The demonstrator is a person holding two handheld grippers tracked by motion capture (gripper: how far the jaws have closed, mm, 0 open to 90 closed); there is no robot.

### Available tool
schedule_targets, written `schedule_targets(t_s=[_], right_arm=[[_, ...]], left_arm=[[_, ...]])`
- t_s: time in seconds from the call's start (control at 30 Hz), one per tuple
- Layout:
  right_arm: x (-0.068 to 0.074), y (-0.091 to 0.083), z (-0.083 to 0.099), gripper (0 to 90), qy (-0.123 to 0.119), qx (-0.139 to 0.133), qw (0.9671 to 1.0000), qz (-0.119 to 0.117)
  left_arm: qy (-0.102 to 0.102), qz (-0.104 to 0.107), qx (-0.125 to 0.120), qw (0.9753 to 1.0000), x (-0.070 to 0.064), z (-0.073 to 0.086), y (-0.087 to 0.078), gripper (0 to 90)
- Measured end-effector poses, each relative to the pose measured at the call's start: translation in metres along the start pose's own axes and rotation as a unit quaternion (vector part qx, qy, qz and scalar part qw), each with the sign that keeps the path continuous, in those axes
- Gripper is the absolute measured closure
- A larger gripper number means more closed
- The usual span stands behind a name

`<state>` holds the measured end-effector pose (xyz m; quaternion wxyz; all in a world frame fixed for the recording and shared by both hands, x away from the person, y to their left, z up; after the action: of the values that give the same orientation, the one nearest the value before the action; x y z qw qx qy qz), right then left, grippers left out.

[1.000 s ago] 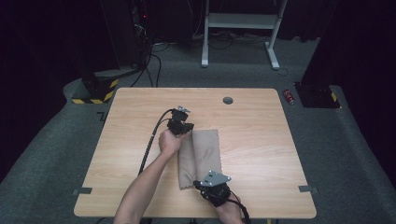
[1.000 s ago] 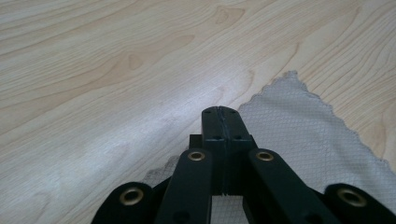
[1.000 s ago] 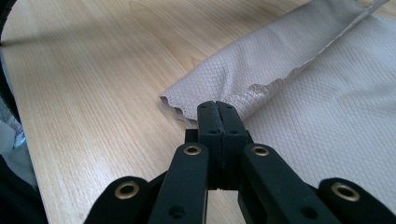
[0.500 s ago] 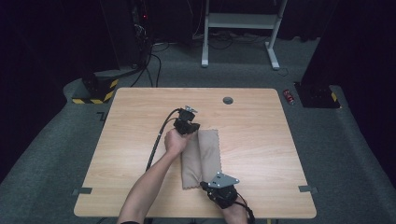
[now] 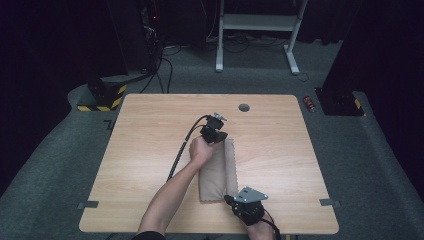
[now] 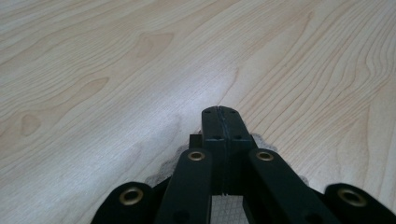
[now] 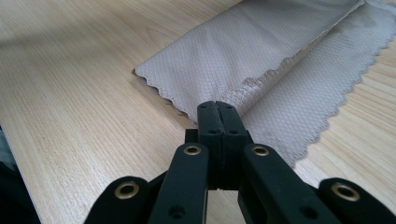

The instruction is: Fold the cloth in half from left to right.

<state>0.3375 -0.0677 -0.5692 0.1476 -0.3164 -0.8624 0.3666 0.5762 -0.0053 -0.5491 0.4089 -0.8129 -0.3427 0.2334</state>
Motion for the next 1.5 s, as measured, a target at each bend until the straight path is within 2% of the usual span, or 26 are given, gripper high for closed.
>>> schedule_targets(t_s=[0.3,0.47,0.67,0.93,1.07,1.43,1.47,1.5], right_arm=[[-0.007,-0.005,0.004,90.0,0.006,-0.003,0.9999,0.008],[-0.010,-0.008,0.005,90.0,0.008,-0.002,0.9999,0.012],[-0.015,-0.008,0.009,90.0,0.015,0.002,0.9997,0.018],[-0.019,-0.009,0.015,90.0,0.020,0.005,0.9995,0.022],[-0.020,-0.010,0.017,90.0,0.025,0.006,0.9994,0.024],[-0.025,-0.007,0.017,89.3,0.034,0.017,0.9990,0.024],[-0.024,-0.007,0.018,89.0,0.036,0.019,0.9989,0.023],[-0.026,-0.006,0.019,83.5,0.041,0.021,0.9986,0.025]], left_arm=[[-0.003,-0.002,-0.002,1.0000,-0.006,-0.006,0.004,89.9],[0.000,-0.002,0.001,1.0000,-0.005,-0.007,0.003,90.0],[-0.006,-0.001,0.001,1.0000,-0.005,-0.007,0.008,89.9],[0.001,-0.001,0.001,1.0000,-0.012,-0.011,0.014,89.9],[0.013,-0.010,0.009,0.9998,-0.016,-0.013,0.020,89.9],[0.008,-0.016,0.013,0.9998,-0.011,-0.011,0.025,89.5],[0.006,-0.015,0.010,0.9998,-0.011,-0.012,0.025,86.1],[-0.004,-0.010,0.007,0.9999,-0.011,-0.013,0.023,73.6]])
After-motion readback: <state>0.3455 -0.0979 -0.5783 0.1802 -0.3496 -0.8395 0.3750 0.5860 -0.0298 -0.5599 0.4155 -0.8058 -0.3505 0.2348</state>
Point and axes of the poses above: each handheld gripper's, and its own axes: y roughly forward along the jaws, z roughly out of its underside, x roughly to its left, the point moved 9 cm from there along y, roughly forward along the jaws, and after that the axes turned 8 degrees about x, right-handed, at the moved point
